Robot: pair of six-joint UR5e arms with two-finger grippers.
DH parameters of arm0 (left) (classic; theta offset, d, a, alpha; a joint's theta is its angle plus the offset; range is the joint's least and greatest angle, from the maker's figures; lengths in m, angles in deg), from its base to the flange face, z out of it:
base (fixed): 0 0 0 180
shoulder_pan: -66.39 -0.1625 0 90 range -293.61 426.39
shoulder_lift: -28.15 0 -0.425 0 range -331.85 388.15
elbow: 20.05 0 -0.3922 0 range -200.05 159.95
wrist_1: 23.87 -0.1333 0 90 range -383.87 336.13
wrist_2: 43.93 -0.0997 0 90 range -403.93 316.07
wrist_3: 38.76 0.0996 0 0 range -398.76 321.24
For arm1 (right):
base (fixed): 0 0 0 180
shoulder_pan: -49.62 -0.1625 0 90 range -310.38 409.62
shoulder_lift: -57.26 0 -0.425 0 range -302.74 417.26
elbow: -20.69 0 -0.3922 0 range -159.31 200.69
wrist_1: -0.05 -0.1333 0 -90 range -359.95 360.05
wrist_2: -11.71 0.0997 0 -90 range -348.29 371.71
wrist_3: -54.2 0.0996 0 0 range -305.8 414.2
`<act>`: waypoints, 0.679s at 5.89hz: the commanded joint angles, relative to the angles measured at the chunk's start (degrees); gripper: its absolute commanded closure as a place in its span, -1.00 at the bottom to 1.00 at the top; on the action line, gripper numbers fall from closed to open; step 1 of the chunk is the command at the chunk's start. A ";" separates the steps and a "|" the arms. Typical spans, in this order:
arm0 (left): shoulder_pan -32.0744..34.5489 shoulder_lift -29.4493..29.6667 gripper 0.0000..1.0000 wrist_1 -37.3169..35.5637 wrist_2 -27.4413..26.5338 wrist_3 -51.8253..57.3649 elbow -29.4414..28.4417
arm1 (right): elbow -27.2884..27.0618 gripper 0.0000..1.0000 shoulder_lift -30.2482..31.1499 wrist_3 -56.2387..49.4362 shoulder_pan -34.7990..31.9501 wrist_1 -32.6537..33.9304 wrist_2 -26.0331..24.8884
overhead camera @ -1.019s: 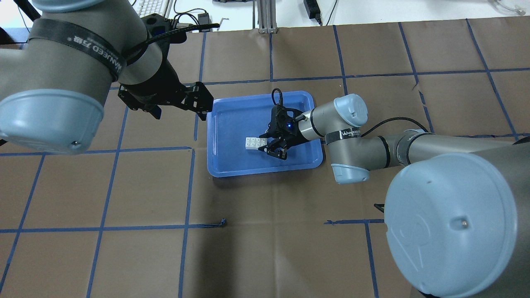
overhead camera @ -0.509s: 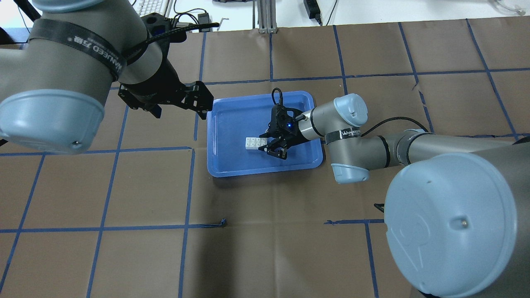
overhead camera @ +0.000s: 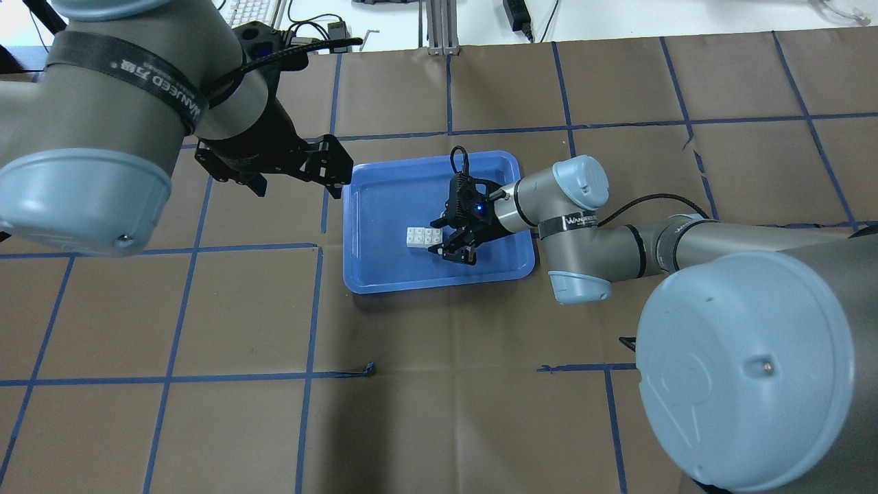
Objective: Assemble white blocks and place on blue tray
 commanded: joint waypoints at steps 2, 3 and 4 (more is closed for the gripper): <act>0.00 0.00 -0.98 0.03 0.00 -0.04 -0.09 | 5.51 -0.99 0.59 4.53 0.17 -0.52 -1.39; 0.00 0.00 -0.98 0.03 0.00 -0.04 0.00 | 8.77 -0.99 0.76 7.78 0.61 -0.88 -5.23; 0.00 0.00 -0.98 0.12 0.00 -0.04 0.00 | 10.55 -0.99 2.24 13.81 0.70 -3.14 -7.70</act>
